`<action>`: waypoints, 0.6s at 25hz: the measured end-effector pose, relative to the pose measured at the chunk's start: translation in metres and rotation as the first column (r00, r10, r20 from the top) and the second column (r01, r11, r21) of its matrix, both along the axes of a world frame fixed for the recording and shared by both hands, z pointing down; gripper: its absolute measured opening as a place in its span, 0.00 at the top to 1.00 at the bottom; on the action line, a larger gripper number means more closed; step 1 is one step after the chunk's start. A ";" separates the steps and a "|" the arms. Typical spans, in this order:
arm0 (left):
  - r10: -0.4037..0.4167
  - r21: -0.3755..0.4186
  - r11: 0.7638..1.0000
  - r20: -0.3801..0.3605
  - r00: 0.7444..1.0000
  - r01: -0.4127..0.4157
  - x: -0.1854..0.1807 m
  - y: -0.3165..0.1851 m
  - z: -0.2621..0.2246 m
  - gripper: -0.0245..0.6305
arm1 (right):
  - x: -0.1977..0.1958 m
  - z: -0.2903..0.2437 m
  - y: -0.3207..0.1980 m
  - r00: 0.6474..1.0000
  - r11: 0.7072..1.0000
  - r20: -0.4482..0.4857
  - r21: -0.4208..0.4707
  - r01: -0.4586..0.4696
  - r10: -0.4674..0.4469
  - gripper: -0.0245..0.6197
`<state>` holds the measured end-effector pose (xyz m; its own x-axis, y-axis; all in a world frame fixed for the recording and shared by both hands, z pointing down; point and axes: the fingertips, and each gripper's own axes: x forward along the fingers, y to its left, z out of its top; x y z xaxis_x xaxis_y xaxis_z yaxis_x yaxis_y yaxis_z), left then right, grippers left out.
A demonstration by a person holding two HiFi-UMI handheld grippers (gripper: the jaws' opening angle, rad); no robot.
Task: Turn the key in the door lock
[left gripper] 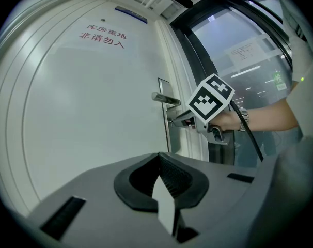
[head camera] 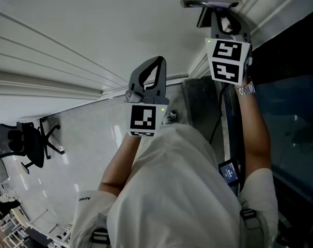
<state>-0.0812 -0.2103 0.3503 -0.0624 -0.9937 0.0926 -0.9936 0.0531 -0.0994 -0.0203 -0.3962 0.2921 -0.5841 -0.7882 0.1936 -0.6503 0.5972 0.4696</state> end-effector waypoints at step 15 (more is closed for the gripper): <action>0.002 0.000 1.000 0.009 1.000 -0.002 0.001 0.000 -0.001 0.95 | 0.006 0.003 -0.004 0.980 0.979 0.197 -0.201 0.032 0.008 0.95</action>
